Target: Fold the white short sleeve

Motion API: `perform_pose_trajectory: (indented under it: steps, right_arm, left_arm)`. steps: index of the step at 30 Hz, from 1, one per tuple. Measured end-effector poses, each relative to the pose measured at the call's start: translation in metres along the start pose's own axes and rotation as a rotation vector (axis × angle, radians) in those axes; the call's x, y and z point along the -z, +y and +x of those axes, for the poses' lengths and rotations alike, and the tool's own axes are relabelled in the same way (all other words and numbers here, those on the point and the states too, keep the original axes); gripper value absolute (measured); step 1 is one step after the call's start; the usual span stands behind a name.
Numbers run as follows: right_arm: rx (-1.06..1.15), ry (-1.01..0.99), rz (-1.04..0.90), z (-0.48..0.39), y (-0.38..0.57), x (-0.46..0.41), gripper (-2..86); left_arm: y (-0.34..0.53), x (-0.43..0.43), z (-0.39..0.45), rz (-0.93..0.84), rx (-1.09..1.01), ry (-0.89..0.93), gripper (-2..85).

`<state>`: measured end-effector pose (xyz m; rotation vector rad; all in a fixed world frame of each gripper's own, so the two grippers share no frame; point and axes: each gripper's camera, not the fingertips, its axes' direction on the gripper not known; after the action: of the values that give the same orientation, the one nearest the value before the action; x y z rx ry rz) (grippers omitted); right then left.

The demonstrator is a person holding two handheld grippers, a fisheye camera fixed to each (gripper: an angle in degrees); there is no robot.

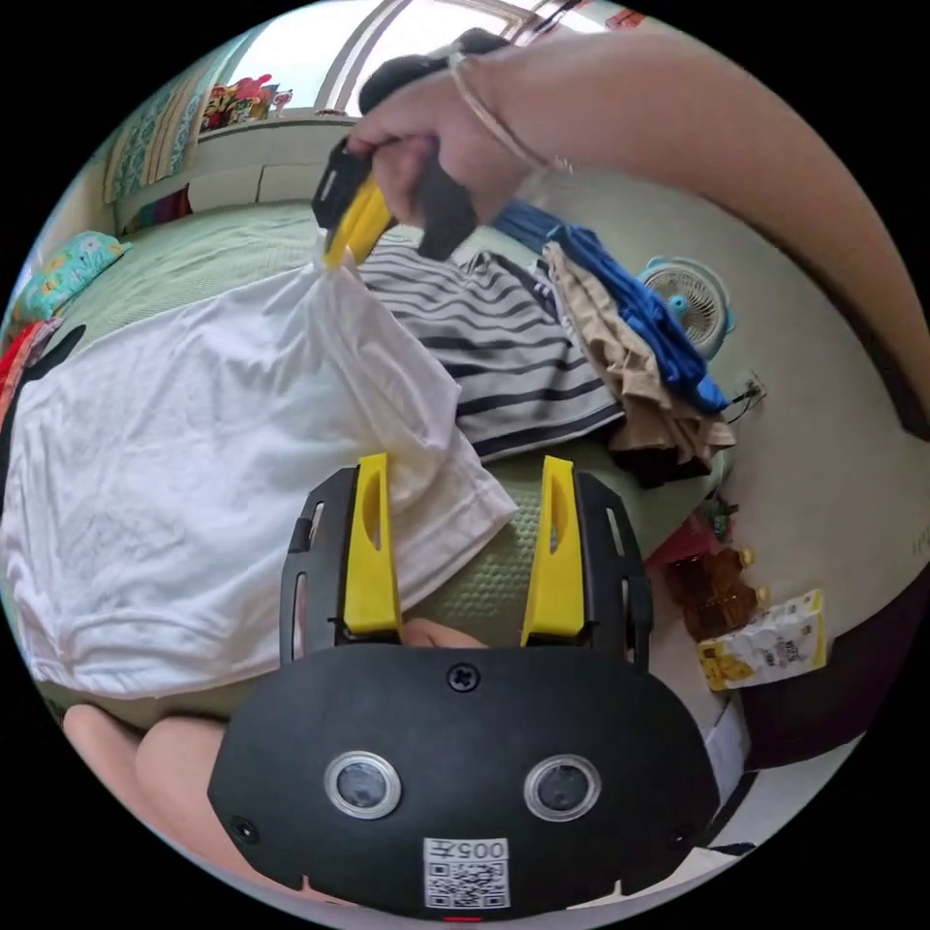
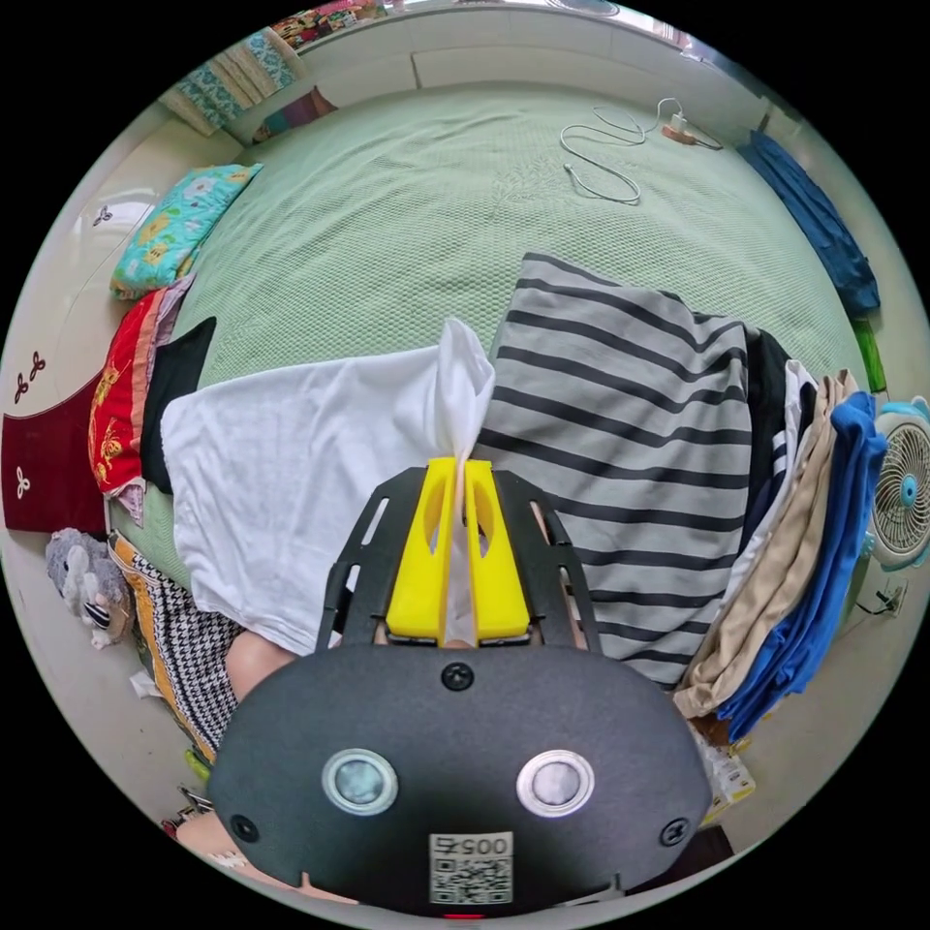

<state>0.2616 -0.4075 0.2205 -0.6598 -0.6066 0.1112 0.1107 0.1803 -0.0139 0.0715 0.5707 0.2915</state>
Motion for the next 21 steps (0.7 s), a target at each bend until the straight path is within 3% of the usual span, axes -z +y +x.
perform_pose_trajectory:
  steps: [7,16,21]
  right_arm:
    - [0.028,-0.012,-0.008,-0.004,-0.007,-0.019,-1.5]
    - [0.052,-0.070,0.016,-0.027,-0.005,-0.006,-1.5]
    - [0.110,-0.075,0.056,-0.096,0.004,0.022,-1.6]
  left_arm:
    - [0.030,0.016,-0.031,0.027,-0.025,-0.200,8.9]
    - [0.068,0.118,-0.147,0.145,0.060,0.029,4.7]
    - [0.098,0.188,-0.242,0.230,0.143,0.112,4.7]
